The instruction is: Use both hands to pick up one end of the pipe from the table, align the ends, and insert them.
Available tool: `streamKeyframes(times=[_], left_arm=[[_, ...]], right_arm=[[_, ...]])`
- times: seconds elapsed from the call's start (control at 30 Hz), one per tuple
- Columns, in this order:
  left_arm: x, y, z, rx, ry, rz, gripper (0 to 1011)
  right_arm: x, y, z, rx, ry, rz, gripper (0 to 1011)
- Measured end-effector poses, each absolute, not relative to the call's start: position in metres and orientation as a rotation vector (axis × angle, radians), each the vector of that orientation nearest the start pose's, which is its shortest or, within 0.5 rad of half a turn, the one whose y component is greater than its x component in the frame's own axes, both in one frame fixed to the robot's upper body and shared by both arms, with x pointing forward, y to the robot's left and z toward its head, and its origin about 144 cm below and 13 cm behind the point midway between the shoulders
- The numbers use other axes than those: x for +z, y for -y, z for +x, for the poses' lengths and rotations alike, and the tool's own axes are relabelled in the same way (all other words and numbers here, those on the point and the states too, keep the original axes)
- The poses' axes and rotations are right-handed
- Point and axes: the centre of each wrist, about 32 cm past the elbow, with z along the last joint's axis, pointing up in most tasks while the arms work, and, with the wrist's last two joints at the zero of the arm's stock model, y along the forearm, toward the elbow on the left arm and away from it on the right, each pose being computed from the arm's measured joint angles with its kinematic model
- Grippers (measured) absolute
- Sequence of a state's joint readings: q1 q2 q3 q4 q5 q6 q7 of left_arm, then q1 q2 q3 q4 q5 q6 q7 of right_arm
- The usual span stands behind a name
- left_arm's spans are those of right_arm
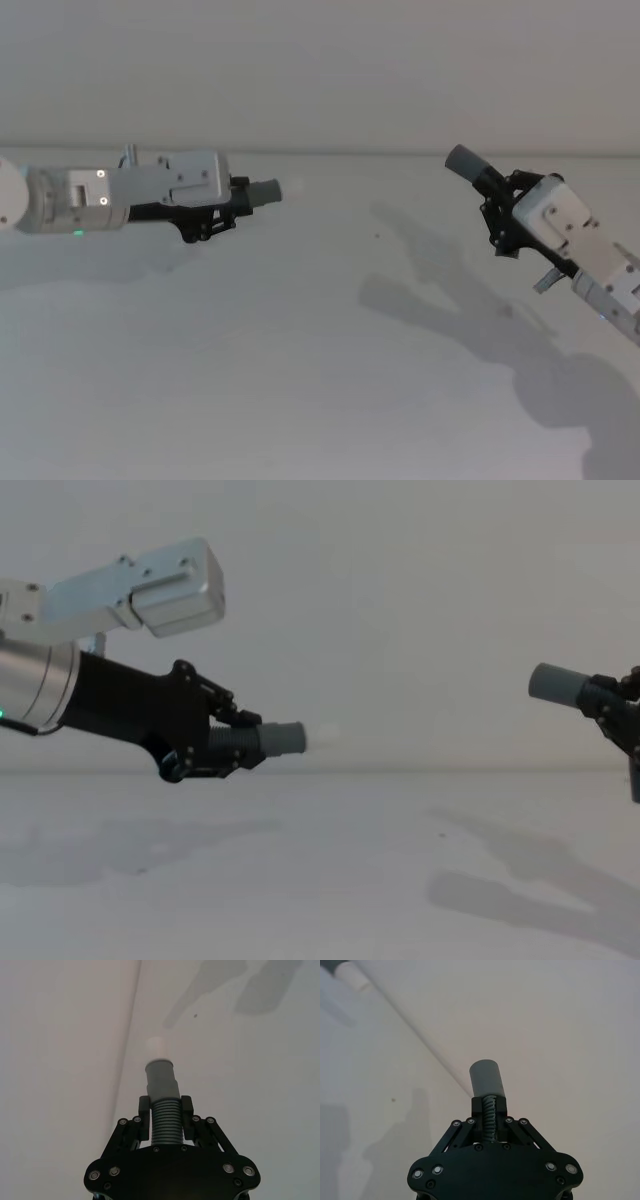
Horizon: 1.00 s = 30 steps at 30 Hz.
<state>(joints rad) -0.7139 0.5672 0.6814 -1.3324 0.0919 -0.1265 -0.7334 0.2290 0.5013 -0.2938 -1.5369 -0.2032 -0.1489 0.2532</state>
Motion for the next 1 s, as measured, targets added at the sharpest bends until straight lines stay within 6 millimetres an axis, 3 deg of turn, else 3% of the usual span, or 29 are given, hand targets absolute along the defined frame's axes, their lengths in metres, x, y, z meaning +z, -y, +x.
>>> streamKeyframes(times=[0.63, 1.0], left_arm=[[1.320, -0.231, 0.640, 0.148, 1.131, 0.665, 343], [1.329, -0.218, 0.653, 0.070, 1.246, 0.652, 343]], right_arm=[[1.209, 0.308, 0.506, -0.809, 0.860, -0.523, 124], [1.212, 0.306, 0.509, -0.772, 0.878, -0.522, 124]])
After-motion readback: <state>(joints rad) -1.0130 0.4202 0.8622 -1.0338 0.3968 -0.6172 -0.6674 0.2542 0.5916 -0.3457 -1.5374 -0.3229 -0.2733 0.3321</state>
